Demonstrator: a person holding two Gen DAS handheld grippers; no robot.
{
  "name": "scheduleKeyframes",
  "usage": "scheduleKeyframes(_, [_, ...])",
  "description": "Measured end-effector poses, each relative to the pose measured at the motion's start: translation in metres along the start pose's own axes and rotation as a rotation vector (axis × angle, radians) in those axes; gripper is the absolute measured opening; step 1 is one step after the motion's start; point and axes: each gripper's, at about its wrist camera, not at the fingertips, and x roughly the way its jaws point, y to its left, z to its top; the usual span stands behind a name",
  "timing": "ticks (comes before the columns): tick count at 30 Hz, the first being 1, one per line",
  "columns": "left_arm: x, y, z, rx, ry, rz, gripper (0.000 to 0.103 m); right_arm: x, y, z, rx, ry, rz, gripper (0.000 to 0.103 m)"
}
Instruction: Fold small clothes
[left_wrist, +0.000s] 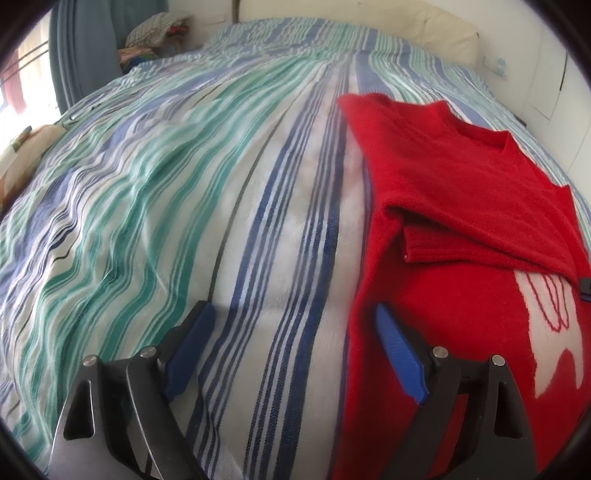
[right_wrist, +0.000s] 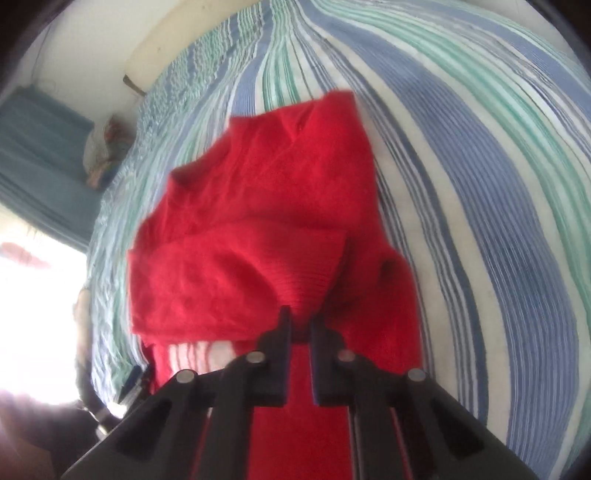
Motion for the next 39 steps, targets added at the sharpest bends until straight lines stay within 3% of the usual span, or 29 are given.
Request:
scheduleKeyframes(2, [-0.005, 0.000, 0.003, 0.006, 0.028, 0.010, 0.089, 0.008, -0.012, -0.003, 0.023, 0.010, 0.023, 0.016])
scheduleKeyframes(6, [-0.041, 0.001, -0.001, 0.037, 0.070, 0.012, 0.089, -0.025, -0.019, -0.013, 0.006, -0.071, 0.077, 0.045])
scheduleKeyframes(8, [-0.064, -0.011, -0.013, 0.109, 0.076, -0.027, 0.089, -0.047, -0.012, -0.027, -0.127, -0.068, 0.045, 0.045])
scheduleKeyframes(11, [-0.093, -0.045, -0.042, 0.251, 0.107, -0.085, 0.091, -0.066, 0.007, -0.067, -0.367, 0.026, 0.029, 0.045])
scheduleKeyframes(14, [-0.091, -0.076, -0.084, 0.358, 0.251, -0.074, 0.096, -0.069, 0.011, -0.125, -0.511, 0.120, 0.007, 0.045])
scheduleKeyframes(15, [-0.089, -0.080, -0.097, 0.354, 0.296, -0.062, 0.096, -0.065, 0.007, -0.143, -0.530, 0.145, -0.030, 0.045])
scheduleKeyframes(17, [-0.098, -0.077, -0.111, 0.312, 0.254, -0.035, 0.096, -0.054, -0.008, -0.177, -0.554, 0.185, -0.110, 0.045])
scheduleKeyframes(20, [-0.102, -0.070, -0.114, 0.274, 0.276, -0.021, 0.098, -0.060, -0.019, -0.209, -0.600, 0.084, -0.179, 0.045])
scheduleKeyframes(22, [-0.099, -0.064, -0.114, 0.225, 0.289, -0.031, 0.100, -0.062, -0.018, -0.218, -0.585, 0.049, -0.223, 0.045])
scheduleKeyframes(28, [-0.095, -0.066, -0.115, 0.227, 0.252, -0.016, 0.102, -0.064, -0.022, -0.225, -0.527, -0.037, -0.251, 0.046])
scheduleKeyframes(39, [-0.099, -0.072, -0.129, 0.236, 0.217, -0.001, 0.102, -0.069, -0.023, -0.228, -0.503, -0.008, -0.255, 0.047])
